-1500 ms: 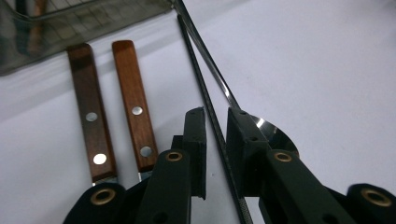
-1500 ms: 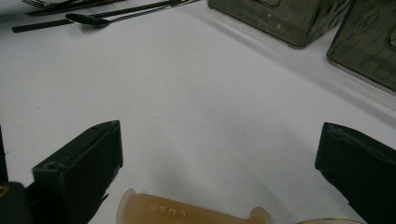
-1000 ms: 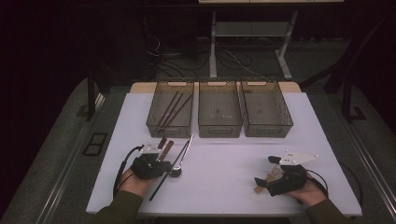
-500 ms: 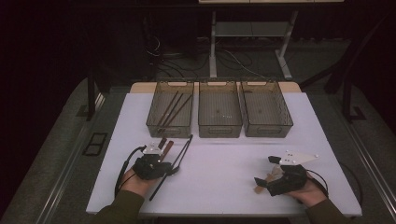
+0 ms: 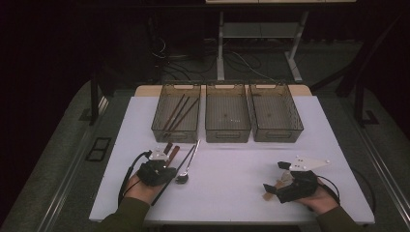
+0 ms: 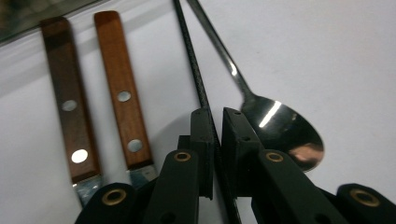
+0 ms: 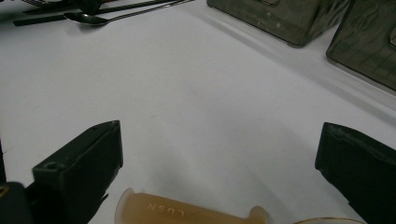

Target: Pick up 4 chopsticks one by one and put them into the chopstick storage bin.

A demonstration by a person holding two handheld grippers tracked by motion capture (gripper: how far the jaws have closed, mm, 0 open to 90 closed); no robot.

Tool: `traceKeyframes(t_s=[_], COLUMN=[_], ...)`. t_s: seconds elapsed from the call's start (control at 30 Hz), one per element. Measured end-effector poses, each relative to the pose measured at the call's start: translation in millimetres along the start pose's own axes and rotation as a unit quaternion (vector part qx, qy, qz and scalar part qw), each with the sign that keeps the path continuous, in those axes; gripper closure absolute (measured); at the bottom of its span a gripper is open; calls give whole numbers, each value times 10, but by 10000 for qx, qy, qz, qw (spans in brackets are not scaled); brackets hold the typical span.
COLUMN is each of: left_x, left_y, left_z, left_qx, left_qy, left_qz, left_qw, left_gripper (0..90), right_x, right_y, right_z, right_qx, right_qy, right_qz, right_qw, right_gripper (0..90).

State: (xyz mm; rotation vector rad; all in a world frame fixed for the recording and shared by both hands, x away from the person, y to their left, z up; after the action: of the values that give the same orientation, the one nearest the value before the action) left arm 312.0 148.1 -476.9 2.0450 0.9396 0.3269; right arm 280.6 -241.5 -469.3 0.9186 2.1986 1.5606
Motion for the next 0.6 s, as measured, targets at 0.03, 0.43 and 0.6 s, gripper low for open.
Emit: traceKeyframes(t_s=[0.03, 0.43, 0.6], left_x=[10, 3, -15], left_y=[-2, -3, 7], left_z=[-5, 6, 7], left_qx=[5, 75, 131], left_qy=[29, 109, 174], left_qz=[-6, 28, 130], left_qw=[10000, 9999, 9997], left_gripper=[821, 844, 856], right_x=[1, 4, 4], right_y=[0, -2, -2], right_z=[0, 5, 4], right_qx=[0, 23, 25], right_qy=[2, 2, 7], right_qz=[1, -5, -6], right_qw=[10000, 10000, 10000], right_gripper=[11, 11, 11])
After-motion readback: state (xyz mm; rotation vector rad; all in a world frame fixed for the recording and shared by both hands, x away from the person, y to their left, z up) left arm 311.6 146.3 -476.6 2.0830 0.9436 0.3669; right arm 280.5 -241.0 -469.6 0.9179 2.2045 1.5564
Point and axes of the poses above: each handheld gripper's, and its own axes: z roughly forward along the jaws, y roughly out of its top, x roughly to its left, the point moved 5 cm from there along z, roughly forward along the jaws, and after that the axes turned 13 degrees about -x, right-handed, at the moved point
